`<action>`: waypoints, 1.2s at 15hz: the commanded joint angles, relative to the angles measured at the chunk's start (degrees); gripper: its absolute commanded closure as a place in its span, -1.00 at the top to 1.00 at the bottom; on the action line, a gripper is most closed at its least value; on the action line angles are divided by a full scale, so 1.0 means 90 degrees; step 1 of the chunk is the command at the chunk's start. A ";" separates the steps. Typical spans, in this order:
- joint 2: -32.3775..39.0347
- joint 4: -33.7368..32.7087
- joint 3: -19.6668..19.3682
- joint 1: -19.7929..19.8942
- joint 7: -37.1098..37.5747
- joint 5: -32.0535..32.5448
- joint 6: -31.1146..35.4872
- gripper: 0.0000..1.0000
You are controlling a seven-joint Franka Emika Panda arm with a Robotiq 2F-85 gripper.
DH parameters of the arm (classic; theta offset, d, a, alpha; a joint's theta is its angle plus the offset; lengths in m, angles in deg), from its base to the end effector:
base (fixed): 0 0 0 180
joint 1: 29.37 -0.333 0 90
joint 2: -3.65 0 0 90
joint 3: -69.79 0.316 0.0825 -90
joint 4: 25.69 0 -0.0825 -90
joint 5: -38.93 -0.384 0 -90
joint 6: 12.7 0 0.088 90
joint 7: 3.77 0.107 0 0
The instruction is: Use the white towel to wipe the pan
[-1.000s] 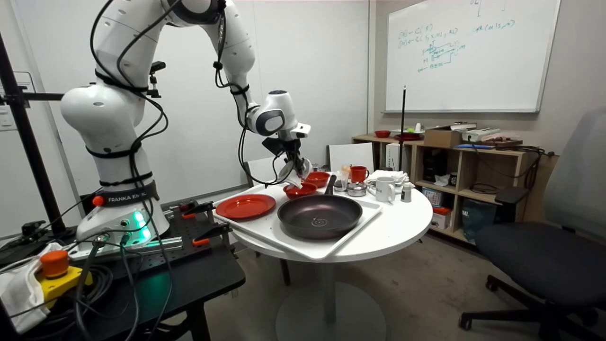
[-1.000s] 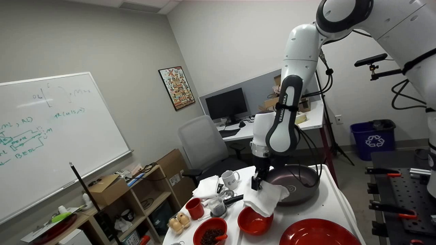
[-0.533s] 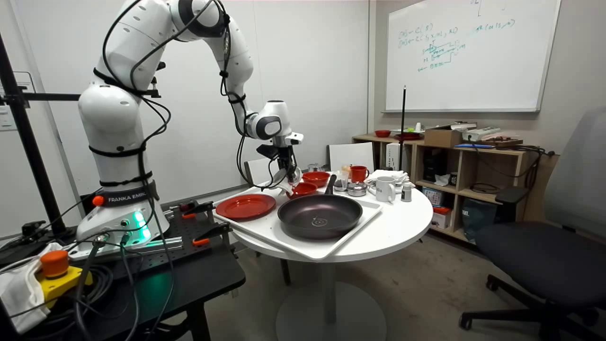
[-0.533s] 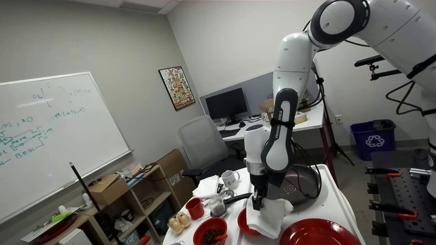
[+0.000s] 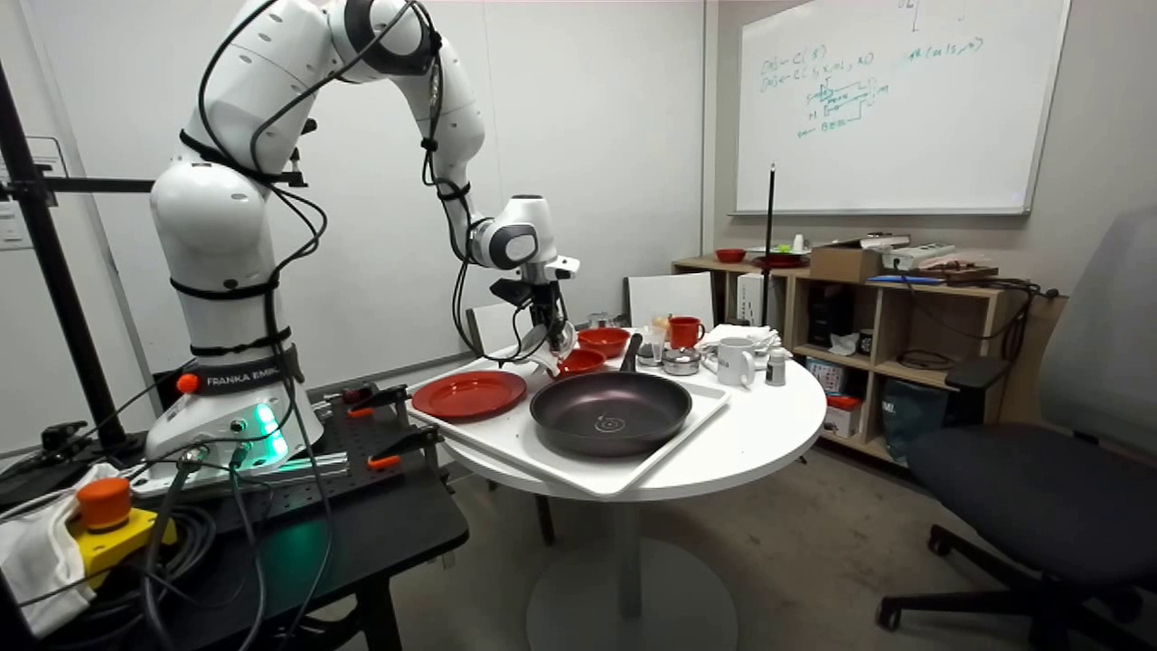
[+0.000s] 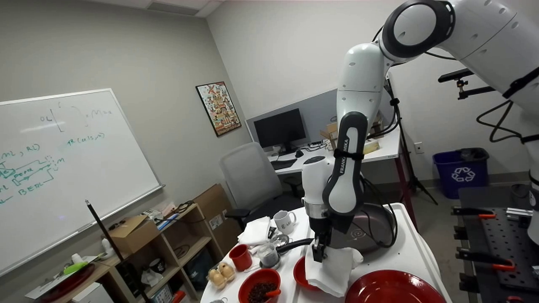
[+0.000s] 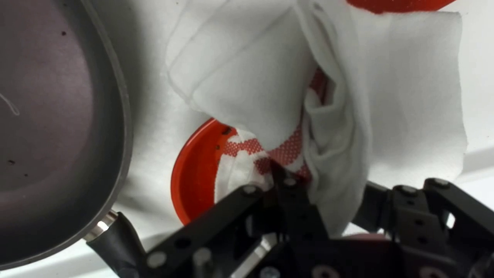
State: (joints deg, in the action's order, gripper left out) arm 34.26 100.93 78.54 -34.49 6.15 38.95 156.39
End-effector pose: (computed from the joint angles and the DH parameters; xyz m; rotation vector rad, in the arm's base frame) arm 0.5489 0.1373 0.1576 -3.0099 -0.0602 -0.2915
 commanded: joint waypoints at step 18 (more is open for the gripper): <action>0.0851 -0.1228 0.0056 -0.1016 -0.0689 0.0131 -0.0810 -0.94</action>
State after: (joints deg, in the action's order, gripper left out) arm 40.65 92.77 80.30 -41.36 0.47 39.09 151.46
